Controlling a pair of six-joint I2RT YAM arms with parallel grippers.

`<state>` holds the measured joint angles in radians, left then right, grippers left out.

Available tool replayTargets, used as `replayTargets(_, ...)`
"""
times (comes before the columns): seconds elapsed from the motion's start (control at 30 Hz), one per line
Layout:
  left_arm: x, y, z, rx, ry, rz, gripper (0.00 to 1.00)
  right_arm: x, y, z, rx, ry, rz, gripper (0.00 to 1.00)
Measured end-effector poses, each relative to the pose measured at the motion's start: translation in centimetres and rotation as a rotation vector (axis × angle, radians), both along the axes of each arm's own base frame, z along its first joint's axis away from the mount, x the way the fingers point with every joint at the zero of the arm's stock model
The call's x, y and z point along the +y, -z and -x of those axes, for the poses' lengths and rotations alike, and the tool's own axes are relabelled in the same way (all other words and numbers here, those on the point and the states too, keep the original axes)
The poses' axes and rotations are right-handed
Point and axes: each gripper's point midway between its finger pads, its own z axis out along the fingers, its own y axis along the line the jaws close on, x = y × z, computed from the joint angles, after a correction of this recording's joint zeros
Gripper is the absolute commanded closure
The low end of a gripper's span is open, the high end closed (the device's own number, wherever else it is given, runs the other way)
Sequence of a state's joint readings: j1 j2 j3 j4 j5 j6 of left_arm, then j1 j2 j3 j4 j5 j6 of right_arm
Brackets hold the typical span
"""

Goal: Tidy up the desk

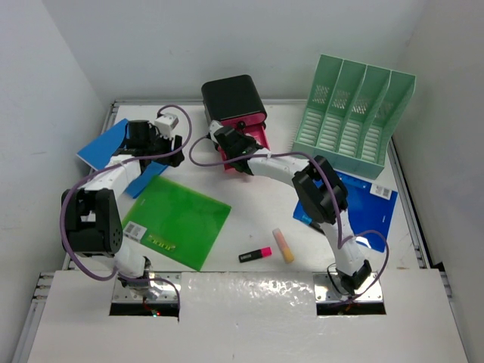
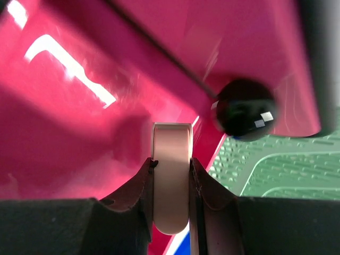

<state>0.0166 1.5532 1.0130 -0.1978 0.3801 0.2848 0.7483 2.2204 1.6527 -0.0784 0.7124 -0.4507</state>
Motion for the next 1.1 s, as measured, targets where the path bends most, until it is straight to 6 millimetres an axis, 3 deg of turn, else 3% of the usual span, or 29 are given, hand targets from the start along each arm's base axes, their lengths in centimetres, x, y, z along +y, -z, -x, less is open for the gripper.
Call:
replayTargets(0.07, 0.0, 0.0, 0.0, -0.001, 0.000, -0.002, 0.41, -0.6, 0.8, 0.1, 0.010, 0.019, 0.034, 0.68)
replayTargets(0.23, 0.1, 0.0, 0.0, 0.000, -0.001, -0.003, 0.41, -1.1, 1.0, 0.3, 0.019, 0.030, 0.057, 0.61)
replayTargets(0.47, 0.1, 0.7, -0.2, 0.011, -0.003, -0.006, 0.41, -0.5, 1.4, 1.1, 0.038, 0.018, 0.062, 0.61)
replayTargets(0.93, 0.4, 1.5, -0.2, 0.030, -0.014, -0.016, 0.41, 3.7, 2.5, 3.0, 0.153, -0.066, -0.127, 0.61)
replayTargets(1.1, 0.4, 1.5, -0.2, 0.031, -0.014, -0.017, 0.41, 4.5, 0.3, 3.8, 0.155, -0.081, -0.232, 0.61)
